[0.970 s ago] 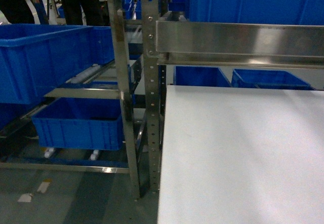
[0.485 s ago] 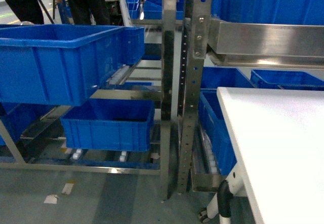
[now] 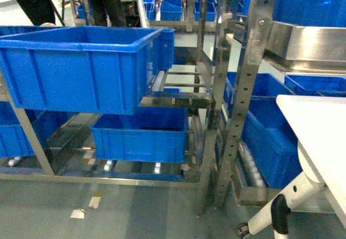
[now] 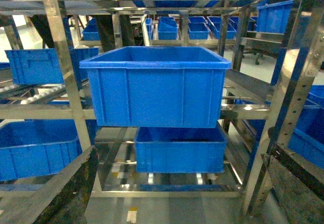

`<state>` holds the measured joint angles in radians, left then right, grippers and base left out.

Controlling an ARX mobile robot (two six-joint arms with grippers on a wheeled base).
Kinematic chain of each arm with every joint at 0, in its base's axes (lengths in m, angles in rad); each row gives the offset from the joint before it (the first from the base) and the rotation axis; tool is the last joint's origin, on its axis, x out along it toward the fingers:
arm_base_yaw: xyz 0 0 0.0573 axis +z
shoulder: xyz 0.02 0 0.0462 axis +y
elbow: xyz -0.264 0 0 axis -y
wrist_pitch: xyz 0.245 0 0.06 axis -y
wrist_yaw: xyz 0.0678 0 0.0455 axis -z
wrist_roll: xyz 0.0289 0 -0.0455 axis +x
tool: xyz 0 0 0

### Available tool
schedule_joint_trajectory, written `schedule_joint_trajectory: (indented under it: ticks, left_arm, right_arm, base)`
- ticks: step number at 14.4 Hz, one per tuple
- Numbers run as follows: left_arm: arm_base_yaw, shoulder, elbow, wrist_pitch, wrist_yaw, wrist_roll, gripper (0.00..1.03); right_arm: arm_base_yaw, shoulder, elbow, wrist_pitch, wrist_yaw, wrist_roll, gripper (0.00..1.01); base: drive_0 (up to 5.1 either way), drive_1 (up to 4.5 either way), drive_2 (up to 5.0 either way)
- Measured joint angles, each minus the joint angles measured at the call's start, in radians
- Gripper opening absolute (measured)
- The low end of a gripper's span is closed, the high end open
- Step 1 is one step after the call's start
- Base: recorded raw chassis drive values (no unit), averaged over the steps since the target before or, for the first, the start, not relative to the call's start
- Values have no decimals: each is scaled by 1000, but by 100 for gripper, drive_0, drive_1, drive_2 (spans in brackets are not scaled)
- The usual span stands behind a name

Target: Place magnetic block on left shelf second layer

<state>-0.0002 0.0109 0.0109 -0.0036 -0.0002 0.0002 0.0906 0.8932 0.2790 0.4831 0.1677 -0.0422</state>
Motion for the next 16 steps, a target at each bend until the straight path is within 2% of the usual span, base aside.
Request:
schedule_joint_trajectory:
  ticks: [16]
  left_arm:
    - [0, 0, 0, 4, -3, 0, 98]
  right_arm:
    - [0, -7, 0, 4, -3, 0, 33]
  base:
    - [-504, 242, 242]
